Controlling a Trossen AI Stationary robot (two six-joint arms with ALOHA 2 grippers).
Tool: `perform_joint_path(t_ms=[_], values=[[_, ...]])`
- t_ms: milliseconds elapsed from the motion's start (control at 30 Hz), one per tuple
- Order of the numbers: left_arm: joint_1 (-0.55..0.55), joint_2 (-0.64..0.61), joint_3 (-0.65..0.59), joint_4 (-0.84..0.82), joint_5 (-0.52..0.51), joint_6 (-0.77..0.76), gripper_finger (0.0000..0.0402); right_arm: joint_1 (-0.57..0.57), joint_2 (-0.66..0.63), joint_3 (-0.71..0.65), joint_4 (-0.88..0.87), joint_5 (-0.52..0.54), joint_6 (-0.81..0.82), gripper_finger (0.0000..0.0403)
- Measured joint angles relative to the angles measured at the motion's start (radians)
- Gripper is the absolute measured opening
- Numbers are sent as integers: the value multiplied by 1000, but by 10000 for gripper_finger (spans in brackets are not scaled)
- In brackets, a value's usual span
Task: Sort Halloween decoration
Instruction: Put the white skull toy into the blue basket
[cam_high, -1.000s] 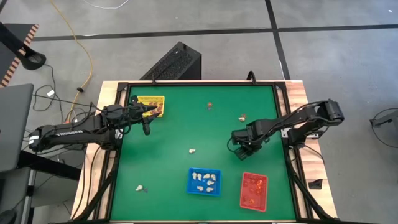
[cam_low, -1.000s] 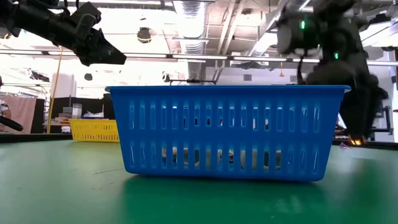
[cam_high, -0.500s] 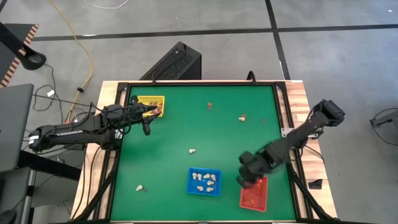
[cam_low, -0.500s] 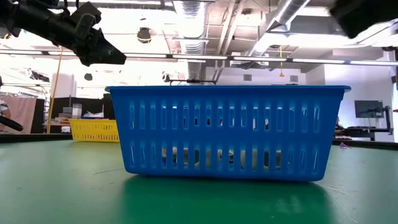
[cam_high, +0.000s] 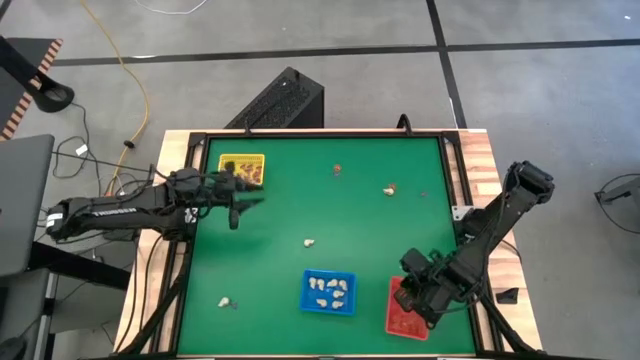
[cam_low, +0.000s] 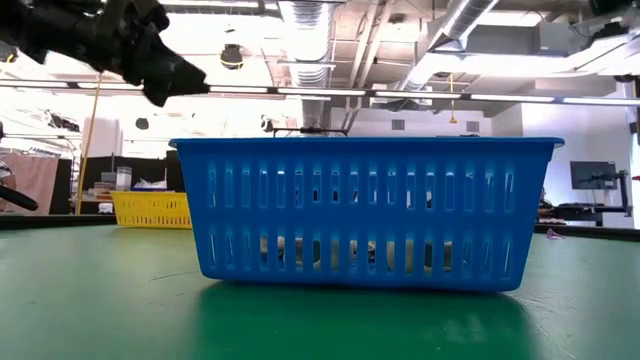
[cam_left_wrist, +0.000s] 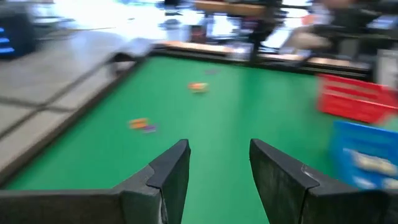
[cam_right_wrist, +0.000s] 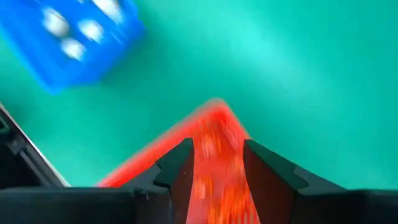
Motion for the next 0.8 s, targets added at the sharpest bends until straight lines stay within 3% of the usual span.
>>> perform_joint_path(t_ms=[100,200,400,633,800], values=[[-54,120,0,125,85,9,157,4,0,0,44,153,-159,171],[-121,288,0,275,96,76,157,-13,0,0,100,262,-304,162],[-174,662,20,591,138,243,157,-70,0,0,179,306,-567,140],[-182,1022,173,618,220,172,157,-139,-2,0,176,328,-770,128],[-203,1188,241,614,210,143,157,-187,-2,0,175,365,-895,128]])
